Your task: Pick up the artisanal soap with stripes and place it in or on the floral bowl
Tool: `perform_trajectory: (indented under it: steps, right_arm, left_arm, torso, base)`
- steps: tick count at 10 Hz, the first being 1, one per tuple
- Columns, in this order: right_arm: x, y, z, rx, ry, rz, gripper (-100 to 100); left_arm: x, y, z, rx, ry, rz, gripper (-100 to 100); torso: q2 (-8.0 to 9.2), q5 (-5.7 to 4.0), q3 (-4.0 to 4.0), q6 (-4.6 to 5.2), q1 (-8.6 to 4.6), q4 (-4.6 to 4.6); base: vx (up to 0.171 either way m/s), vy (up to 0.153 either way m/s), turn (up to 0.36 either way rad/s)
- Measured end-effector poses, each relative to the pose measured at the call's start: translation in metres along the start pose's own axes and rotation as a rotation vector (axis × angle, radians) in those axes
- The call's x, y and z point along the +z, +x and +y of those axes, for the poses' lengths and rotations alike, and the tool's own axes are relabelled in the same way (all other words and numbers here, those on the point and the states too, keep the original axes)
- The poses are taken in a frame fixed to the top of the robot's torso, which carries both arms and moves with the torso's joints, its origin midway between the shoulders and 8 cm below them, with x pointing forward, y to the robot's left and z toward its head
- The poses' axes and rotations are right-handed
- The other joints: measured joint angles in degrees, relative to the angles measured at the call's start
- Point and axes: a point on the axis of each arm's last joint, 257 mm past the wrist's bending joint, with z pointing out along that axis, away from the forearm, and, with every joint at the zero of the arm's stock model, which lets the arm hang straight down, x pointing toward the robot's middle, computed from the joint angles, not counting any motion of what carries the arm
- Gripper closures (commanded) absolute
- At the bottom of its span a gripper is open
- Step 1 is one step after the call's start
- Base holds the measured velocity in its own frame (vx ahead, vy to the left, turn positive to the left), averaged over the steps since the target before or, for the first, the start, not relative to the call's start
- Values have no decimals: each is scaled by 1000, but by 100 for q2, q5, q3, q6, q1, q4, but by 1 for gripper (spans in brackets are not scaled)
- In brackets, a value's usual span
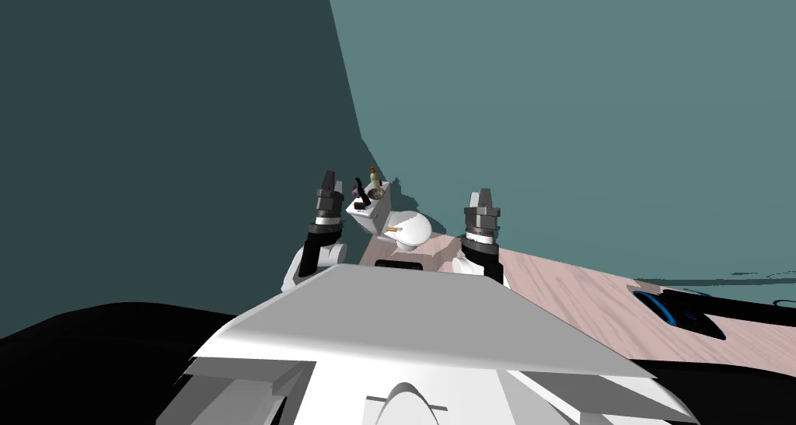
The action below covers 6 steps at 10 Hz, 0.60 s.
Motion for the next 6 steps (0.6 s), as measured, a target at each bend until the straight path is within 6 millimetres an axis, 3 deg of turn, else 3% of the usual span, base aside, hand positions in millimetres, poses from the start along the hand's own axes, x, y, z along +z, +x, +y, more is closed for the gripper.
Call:
perform_trajectory:
  steps: [6]
  right_arm:
    - [0,0,0,0,0,0,0]
  left_arm:
    - [-9,30,57,47,-166,130,-100]
  torso:
    - [-6,1,-4,-1,3,-1]
  base:
    - [-22,66,-35]
